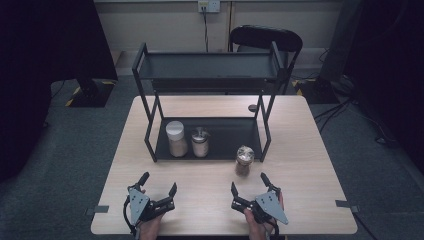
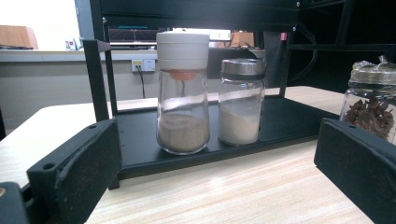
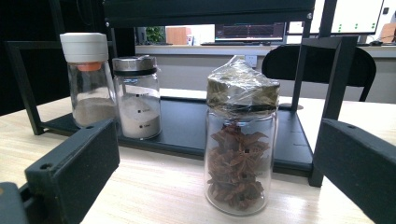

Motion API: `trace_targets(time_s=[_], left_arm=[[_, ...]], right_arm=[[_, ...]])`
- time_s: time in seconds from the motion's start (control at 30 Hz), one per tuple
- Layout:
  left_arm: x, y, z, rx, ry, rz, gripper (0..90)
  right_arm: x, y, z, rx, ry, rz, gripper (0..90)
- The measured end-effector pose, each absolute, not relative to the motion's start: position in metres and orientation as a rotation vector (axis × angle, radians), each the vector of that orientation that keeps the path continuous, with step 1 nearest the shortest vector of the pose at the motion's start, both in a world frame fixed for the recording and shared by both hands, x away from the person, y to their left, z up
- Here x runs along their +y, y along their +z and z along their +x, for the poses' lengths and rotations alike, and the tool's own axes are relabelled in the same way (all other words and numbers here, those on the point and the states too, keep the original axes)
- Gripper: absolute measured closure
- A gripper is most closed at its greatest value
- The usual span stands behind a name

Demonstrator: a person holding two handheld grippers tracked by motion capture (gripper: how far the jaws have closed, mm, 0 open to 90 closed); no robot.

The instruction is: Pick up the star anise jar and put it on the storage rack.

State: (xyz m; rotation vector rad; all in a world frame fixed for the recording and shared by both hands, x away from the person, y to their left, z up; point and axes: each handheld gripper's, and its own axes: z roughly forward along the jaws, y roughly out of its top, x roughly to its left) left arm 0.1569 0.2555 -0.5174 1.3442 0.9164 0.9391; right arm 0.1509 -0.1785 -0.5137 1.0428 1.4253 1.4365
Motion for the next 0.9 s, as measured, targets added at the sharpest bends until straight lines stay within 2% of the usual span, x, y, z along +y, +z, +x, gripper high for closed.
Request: trace_targets(time_s=[0.9], left_arm=[[0.256,-0.517,0.157,0.913,0.935,1.346,0.1]], right_arm=[[-0.185,-0.504,0.154,1.459,1.493,1.081,3.8]])
